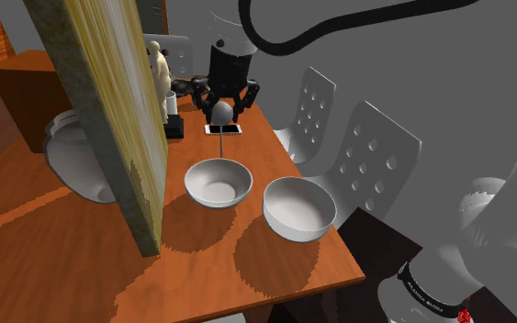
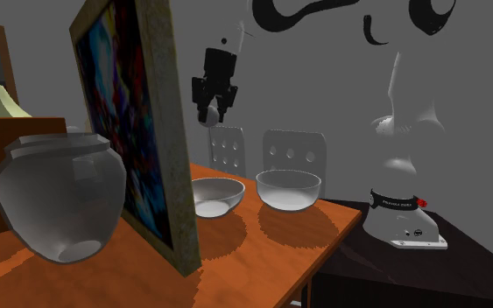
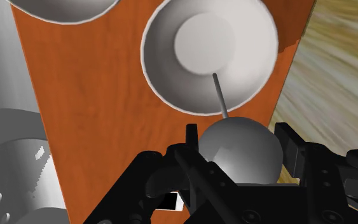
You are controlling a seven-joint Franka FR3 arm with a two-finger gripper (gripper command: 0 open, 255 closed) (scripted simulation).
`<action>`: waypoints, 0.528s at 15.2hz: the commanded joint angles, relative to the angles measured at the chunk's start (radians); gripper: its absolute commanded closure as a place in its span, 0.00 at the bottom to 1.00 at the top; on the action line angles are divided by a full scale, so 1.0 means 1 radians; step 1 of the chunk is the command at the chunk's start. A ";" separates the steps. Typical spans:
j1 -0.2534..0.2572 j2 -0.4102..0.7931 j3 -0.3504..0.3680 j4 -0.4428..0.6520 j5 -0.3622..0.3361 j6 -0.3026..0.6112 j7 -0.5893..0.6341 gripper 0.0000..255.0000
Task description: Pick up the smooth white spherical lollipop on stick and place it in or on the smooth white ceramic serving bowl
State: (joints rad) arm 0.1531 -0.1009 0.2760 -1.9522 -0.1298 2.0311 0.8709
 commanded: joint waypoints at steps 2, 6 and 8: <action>0.000 0.005 0.001 -0.034 -0.004 0.039 0.007 1.00; 0.000 0.014 0.002 -0.078 -0.011 0.091 0.017 1.00; 0.000 0.020 0.002 -0.099 -0.016 0.117 0.023 1.00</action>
State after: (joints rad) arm 0.1528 -0.0857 0.2777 -2.0424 -0.1427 2.1344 0.8907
